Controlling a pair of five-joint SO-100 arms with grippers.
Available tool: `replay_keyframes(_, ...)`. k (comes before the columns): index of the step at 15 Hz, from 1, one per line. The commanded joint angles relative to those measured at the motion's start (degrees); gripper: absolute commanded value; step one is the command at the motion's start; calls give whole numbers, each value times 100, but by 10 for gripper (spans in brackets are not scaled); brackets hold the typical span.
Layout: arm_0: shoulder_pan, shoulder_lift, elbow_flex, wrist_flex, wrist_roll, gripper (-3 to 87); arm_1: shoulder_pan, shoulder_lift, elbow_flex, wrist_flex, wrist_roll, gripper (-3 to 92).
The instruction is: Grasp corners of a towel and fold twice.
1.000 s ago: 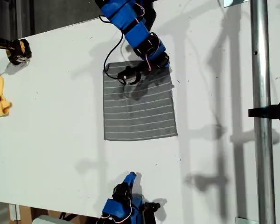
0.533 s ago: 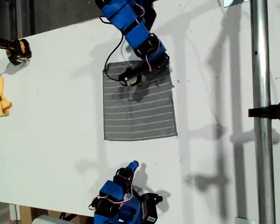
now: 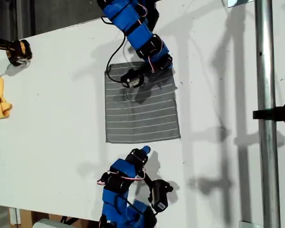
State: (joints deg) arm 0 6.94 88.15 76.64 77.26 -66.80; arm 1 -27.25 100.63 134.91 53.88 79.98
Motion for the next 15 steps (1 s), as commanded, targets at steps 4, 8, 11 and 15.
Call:
replay_keyframes(4, 237, -993, -1784, 343, 62, -17, 123, 35, -167, 35, -123, -1)
replay_keyframes(8, 220, -1011, -1819, 606, -185, 170, 167, 35, -158, 35, -176, -1)
replay_keyframes(11, 378, -1028, -2004, 694, 193, 439, 185, 35, -158, 35, -193, -1)
replay_keyframes(15, 448, -1283, -2065, 633, 606, 424, 185, 70, -176, 35, -211, -1)
